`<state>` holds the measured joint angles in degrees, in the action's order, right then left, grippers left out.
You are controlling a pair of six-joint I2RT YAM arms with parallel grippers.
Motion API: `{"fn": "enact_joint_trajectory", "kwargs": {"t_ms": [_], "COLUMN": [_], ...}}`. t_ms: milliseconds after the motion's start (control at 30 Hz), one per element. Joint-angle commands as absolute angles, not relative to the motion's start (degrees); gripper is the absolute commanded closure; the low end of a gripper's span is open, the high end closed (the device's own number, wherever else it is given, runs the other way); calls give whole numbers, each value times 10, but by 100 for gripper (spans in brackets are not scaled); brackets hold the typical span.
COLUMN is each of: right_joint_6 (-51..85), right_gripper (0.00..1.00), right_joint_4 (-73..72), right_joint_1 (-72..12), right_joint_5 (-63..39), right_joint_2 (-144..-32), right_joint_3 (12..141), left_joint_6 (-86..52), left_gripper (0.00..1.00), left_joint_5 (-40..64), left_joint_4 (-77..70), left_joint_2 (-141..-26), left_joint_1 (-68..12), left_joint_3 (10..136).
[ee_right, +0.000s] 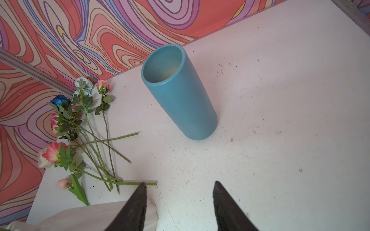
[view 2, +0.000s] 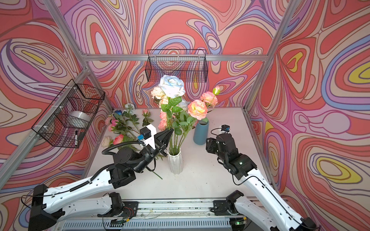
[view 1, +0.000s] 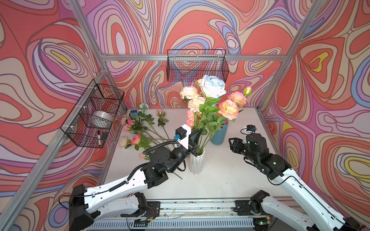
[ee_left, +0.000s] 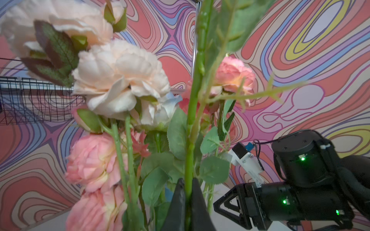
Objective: Arrange flowers in a vase
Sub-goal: Place the flower in the vase, then pick up the flower from the middle-left of the table.
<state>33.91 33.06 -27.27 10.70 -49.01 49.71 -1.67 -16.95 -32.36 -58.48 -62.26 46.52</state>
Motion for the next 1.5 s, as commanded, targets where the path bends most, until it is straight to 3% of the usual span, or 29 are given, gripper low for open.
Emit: {"fn": "enact_joint_trajectory", "kwargs": {"t_ms": [0,67,133,367,500,633,733,867,967,1133,1267,1467], "right_joint_6": [338,338,340,345,347,346,344,342,339,332,330,336], "right_gripper": [44,42,39,33,32,34,36,37,37,38,38,38], "right_joint_4": [337,339,340,340,340,337,331,328,330,342,351,342], "right_joint_1": [-269,-269,-269,-269,-269,-270,-269,-269,-269,-269,-269,-269], "right_joint_5": [105,102,101,101,98,96,93,90,91,102,111,115], "right_joint_2": [-479,-478,-479,-478,-479,-482,-486,-488,-485,-471,-455,-443], "right_joint_3": [488,486,486,480,478,475,476,478,479,480,477,453], "left_joint_6": [-60,-77,-94,-153,-186,-267,-362,-438,-476,-553,-628,-664], "left_gripper": [53,40,34,31,31,25,25,27,31,41,36,33], "left_joint_5": [-221,-233,-237,-271,-341,-417,-321,-125,-38,-20,-47,-21], "left_joint_4": [-264,-235,-199,-80,-21,118,221,247,261,301,364,343], "left_joint_2": [-547,-517,-488,-407,-356,-360,-384,-423,-484,-554,-552,-594], "left_joint_1": [-634,-643,-651,-656,-656,-636,-531,-341,-252,-200,-191,-182], "left_joint_3": [426,417,417,408,383,403,415,391,386,369,350,315]}}
